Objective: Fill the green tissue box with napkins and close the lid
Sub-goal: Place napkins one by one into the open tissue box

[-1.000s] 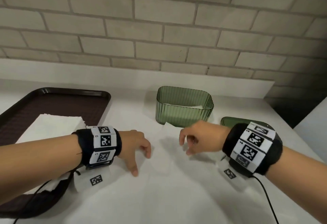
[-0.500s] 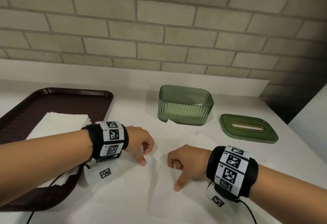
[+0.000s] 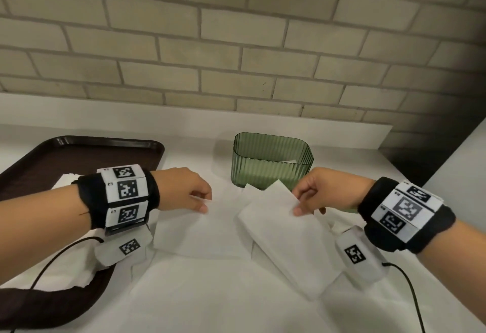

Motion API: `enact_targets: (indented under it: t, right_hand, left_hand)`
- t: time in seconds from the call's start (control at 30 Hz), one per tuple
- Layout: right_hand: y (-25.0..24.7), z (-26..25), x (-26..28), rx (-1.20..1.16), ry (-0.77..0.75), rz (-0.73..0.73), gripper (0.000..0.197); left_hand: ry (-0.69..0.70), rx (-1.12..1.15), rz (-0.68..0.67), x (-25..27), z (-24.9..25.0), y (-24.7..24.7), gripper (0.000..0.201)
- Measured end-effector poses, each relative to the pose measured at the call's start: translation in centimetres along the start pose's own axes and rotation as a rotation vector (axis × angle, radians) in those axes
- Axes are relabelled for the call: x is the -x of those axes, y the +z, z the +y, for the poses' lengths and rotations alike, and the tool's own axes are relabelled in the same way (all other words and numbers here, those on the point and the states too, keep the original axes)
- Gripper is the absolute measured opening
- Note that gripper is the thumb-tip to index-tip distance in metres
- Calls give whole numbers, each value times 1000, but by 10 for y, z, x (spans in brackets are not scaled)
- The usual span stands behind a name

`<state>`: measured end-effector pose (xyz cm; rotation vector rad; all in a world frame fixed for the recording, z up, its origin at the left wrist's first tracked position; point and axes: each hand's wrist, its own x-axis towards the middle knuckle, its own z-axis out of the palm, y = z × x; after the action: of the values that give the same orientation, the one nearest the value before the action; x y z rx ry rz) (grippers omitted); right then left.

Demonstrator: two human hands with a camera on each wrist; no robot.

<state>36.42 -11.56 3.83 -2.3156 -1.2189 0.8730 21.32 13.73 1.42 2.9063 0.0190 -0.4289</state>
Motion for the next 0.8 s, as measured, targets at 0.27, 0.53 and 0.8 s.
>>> enact_targets:
  t: [0.27, 0.53, 0.8]
  right_hand:
    - [-34, 21, 2, -202, 137, 357, 14]
    - [-46, 32, -30, -1222, 210, 749, 9]
    - [-27, 19, -85, -1036, 317, 716, 42]
  left_hand:
    - [-42, 63, 73, 10, -9, -3, 8]
    - [-53, 214, -13, 18, -13, -3, 24]
    - [-22, 287, -19, 18, -10, -4, 24]
